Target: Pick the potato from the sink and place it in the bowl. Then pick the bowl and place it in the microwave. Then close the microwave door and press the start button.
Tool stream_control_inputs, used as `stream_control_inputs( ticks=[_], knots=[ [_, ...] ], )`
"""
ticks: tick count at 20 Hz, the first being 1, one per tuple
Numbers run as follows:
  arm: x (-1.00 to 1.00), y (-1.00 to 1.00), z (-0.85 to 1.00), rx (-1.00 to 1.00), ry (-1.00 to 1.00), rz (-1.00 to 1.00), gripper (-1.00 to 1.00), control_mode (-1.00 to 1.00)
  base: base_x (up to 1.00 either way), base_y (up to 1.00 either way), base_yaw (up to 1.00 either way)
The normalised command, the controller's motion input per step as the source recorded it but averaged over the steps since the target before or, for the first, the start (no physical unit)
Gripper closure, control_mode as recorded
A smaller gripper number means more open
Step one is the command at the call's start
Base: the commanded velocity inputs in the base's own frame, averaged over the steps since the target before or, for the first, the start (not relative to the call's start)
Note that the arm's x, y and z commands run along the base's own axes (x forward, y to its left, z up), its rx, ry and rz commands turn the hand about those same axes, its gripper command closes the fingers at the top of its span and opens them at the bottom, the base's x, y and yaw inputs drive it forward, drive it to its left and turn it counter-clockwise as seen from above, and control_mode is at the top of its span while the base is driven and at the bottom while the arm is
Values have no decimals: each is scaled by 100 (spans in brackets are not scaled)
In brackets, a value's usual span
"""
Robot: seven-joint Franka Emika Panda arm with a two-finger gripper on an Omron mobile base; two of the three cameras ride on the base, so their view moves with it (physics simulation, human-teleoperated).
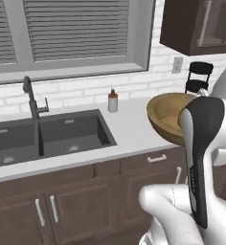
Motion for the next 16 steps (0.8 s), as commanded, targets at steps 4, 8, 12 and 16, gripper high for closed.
stream_control_inputs(
  ticks=[4,8,12,16],
  knots=[
    [0,0,0,0,0,0,100,100,-82,-46,-58],
    [0,0,0,0,0,0,100,100,-32,-29,-78],
    [0,0,0,0,0,0,100,100,-5,-2,-93],
    [0,0,0,0,0,0,100,100,0,0,-100]
  ],
)
